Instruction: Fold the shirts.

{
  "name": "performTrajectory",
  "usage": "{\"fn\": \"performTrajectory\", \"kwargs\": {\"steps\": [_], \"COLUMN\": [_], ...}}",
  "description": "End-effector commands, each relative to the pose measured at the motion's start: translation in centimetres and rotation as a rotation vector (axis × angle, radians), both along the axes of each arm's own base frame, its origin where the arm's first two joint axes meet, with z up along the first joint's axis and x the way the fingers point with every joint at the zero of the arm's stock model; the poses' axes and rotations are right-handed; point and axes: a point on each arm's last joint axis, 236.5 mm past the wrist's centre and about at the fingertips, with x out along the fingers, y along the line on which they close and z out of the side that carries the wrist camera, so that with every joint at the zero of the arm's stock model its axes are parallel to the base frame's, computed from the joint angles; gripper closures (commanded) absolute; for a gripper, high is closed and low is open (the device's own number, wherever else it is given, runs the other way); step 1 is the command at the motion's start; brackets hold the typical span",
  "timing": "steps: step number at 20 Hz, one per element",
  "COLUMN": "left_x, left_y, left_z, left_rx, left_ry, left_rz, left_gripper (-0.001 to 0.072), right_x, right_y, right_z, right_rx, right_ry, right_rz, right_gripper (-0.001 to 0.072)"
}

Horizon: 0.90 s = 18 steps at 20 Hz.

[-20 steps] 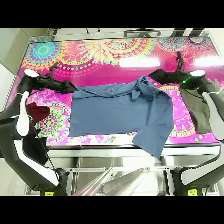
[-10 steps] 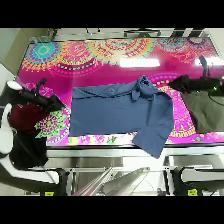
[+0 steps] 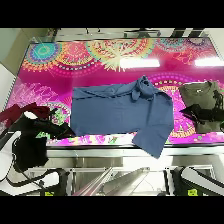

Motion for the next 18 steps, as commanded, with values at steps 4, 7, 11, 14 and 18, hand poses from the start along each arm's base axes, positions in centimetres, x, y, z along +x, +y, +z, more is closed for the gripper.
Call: {"fn": "performTrajectory", "kwargs": {"steps": [4, 7, 11, 14, 18], "left_x": [2.4, 2.8, 2.0, 2.8, 3.2], "left_y": [-0.3, 0.9, 3.5, 5.0, 3.0], "left_z": [-0.5, 1.6, 3.4, 3.6, 2.2], "left_rx": [0.072, 0.047, 0.053, 0.101, 0.068], "left_ry": [-0.089, -0.09, -0.119, -0.202, -0.229], "left_rz": [-0.067, -0.041, 0.068, 0.135, 0.087], "left_gripper": [0.0378, 0.0378, 0.0376, 0.0369, 0.0367], "right_x": [-1.4, -1.4, -1.4, -1.2, -1.1], "right_y": [0.1, 0.1, 0.1, -0.2, -0.2], "right_z": [-0.6, -0.6, -0.5, -0.6, -0.6], "right_rx": [0.009, 0.009, 0.01, 0.0, -0.001], "right_ry": [0.028, 0.028, 0.026, 0.022, 0.022], "right_rz": [0.008, 0.007, 0.004, -0.005, -0.006], "right_gripper": [0.0319, 0.0315, 0.009, 0.0089, 0.0089]}}
